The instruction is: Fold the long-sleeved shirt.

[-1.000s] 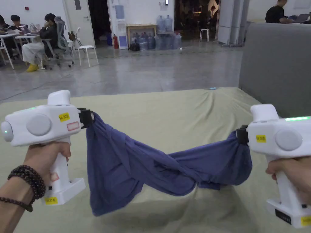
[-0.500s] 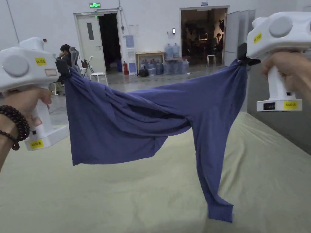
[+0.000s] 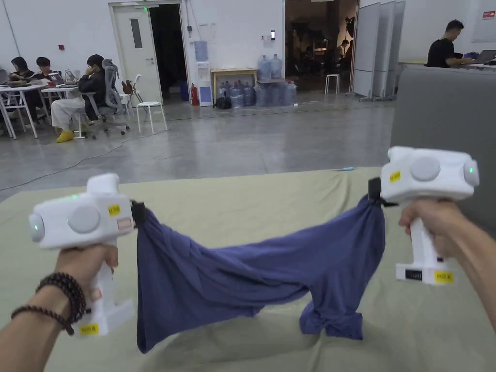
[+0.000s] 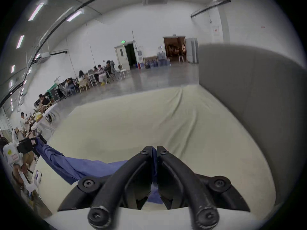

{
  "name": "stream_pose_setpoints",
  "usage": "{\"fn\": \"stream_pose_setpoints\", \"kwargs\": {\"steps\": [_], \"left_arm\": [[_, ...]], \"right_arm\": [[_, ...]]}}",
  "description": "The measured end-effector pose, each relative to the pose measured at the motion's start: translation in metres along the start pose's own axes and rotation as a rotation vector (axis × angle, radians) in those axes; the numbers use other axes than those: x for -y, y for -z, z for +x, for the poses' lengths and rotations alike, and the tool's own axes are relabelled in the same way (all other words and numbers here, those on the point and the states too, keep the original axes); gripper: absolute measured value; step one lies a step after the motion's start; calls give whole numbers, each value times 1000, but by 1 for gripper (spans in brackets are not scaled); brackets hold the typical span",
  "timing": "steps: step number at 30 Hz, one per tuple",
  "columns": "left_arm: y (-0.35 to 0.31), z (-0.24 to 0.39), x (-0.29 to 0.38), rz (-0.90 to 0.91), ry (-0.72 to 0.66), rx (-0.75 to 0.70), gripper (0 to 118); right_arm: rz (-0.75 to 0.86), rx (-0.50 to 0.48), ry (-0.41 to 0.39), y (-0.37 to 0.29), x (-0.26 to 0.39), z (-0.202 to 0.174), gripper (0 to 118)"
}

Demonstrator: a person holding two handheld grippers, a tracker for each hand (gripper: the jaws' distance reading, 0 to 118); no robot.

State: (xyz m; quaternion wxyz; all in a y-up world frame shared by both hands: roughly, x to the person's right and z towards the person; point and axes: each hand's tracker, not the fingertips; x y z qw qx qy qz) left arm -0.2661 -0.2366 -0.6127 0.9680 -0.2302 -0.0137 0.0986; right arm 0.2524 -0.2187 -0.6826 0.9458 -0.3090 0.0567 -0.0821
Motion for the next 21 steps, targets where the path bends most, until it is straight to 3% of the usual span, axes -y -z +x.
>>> {"fn": "stream_pose_setpoints", "kwargs": {"steps": [5, 9, 14, 18, 21], "left_arm": [[-23, -12, 42, -23, -12, 43, 0], [-89, -15, 88, 12, 26, 101, 0], [-157, -26, 188, -79, 53, 74, 0], [-164, -44, 264, -228, 103, 12, 0], [-153, -59, 298, -294, 13, 17, 0]], "right_arm": [[13, -91, 54, -28, 59, 4, 1], [15, 15, -41, -79, 131, -3, 1], [-76, 98, -61, -114, 238, 11, 1], [-238, 151, -137, -115, 302, 18, 1], [-342, 144, -148, -97, 329, 24, 1]]}}
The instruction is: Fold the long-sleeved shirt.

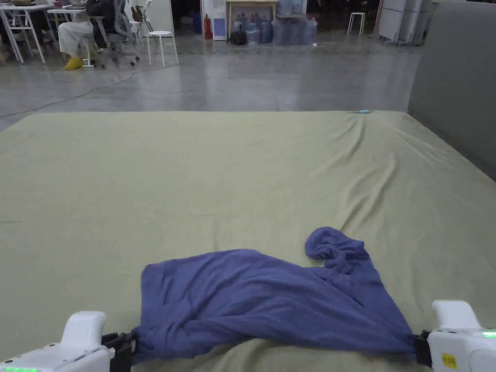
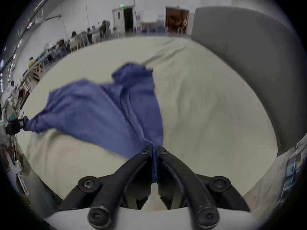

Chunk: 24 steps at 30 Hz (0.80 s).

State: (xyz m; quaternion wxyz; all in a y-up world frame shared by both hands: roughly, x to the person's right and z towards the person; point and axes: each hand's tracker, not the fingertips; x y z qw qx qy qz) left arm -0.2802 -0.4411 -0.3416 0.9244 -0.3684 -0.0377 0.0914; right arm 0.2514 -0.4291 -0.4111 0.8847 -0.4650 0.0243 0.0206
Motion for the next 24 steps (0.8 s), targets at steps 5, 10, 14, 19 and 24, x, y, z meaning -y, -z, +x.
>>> {"fn": "stream_pose_setpoints", "kwargs": {"steps": [5, 10, 14, 19, 24], "left_arm": [[-3, -12, 8, 62, -167, 54, 37], [-44, -7, -14, 121, -143, 53, 116], [-80, 6, -14, 160, -128, 42, 111], [-100, 25, -16, 200, -71, -19, 0], [-90, 22, -28, 227, -78, 53, 0]], "right_arm": [[7, -5, 21, 12, 0, 7, 34], [187, 22, 112, -37, -1, 13, 114], [244, -18, 193, -76, 19, 8, 96], [231, -31, 185, -76, 28, 10, 0], [222, -14, 152, -71, 10, 8, 7]]}}
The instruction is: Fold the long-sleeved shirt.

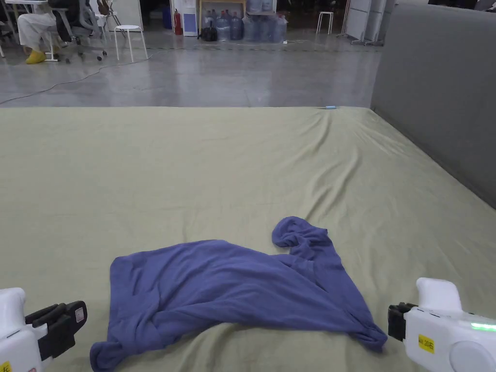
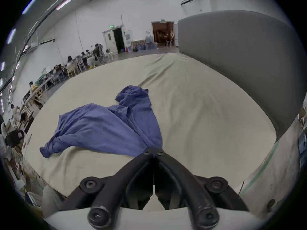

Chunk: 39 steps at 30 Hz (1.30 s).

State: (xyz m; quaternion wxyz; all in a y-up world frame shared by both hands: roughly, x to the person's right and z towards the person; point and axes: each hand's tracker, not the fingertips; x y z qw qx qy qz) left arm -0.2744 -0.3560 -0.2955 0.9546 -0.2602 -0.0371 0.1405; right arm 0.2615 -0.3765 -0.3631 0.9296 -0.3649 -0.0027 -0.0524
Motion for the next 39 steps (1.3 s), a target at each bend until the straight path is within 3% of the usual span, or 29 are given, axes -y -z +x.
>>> {"fn": "stream_pose_setpoints", "kwargs": {"steps": [1, 2, 3, 8, 9, 10, 11, 12, 16, 18, 19, 20, 21, 22, 28, 29, 31, 32, 35, 39], "left_arm": [[3, 1, -1, 0, 2, -2, 0], [6, 2, -3, -2, 5, 2, 0], [10, 2, -4, -6, 8, 4, 0], [31, 3, -13, -44, -50, 20, 0], [35, 5, -16, -42, -63, 19, 0], [41, 6, -21, -40, -70, 19, 0], [48, 6, -26, -43, -73, 18, 0], [57, 7, -32, -51, -64, 10, 0], [103, 12, -53, -83, -46, -49, 0], [136, 11, -64, -117, -51, -100, 0], [156, 10, -69, -149, -23, -132, 16], [176, 9, -73, -178, -3, -169, 73], [203, 6, -76, -262, 36, -201, 111], [220, 4, -79, -231, 48, -192, 117], [323, -27, -70, -435, 87, -366, 112], [321, -16, -64, -451, 91, -366, 98], [325, -13, -59, -501, 77, -306, 27], [325, -8, -57, -506, 117, -300, 1], [313, 14, -63, -497, 243, -293, 0], [296, 7, -84, -432, 200, -280, 0]], "right_arm": [[-23, -5, 1, 8, -3, 1, 38], [-41, 5, 5, 18, -4, 3, 78], [-104, 5, -6, 32, -3, 4, 86], [-222, 45, -44, 72, 9, -2, 79], [-228, 36, -39, 78, 11, -3, 69], [-248, 29, -40, 84, 10, -4, 50], [-256, 25, -42, 88, 10, -6, 17], [-261, 26, -55, 93, 13, -8, 8], [-263, 56, -143, 99, 15, -18, 3], [-260, 53, -131, 98, 15, -17, 3], [-260, 49, -126, 97, 15, -16, 3], [-257, 44, -120, 98, 16, -13, 3], [-258, 40, -115, 98, 16, -13, 3], [-259, 38, -116, 98, 16, -13, 3], [-269, 34, -120, 100, 14, -13, 3], [-269, 34, -118, 100, 14, -13, 3], [-267, 34, -116, 99, 15, -13, 3], [-268, 33, -117, 100, 15, -12, 3], [-273, 33, -117, 101, 13, -13, 3], [-234, 31, -94, 87, 1, -11, 3]]}}
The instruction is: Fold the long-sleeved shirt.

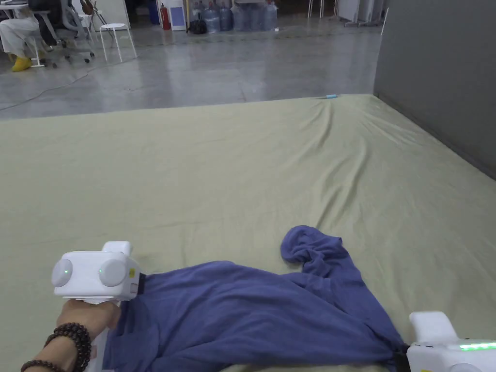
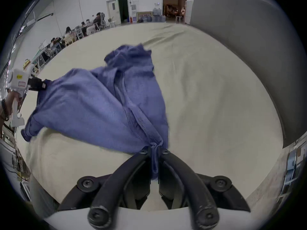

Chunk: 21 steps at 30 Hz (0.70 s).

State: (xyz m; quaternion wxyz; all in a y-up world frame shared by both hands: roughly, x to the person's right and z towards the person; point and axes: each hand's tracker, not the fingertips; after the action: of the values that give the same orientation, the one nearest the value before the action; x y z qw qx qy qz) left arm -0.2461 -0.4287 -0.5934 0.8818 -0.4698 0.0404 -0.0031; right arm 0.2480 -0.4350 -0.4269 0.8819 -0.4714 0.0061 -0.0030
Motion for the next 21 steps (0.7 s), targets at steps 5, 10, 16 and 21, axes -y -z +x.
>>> {"fn": "stream_pose_setpoints", "kwargs": {"steps": [5, 10, 16, 21], "left_arm": [[-92, -27, -19, 231, -110, 119, 0], [-189, -42, -50, 426, -102, 122, 0], [-275, -62, -108, 640, -117, 69, 0], [-324, -74, -174, 764, -121, 61, 0]], "right_arm": [[201, -80, 71, -53, -49, 15, 3], [377, -70, -18, -103, -137, 6, 3], [510, -70, -130, -158, -253, -3, 3], [574, -70, -152, -199, -350, -11, 3]]}}
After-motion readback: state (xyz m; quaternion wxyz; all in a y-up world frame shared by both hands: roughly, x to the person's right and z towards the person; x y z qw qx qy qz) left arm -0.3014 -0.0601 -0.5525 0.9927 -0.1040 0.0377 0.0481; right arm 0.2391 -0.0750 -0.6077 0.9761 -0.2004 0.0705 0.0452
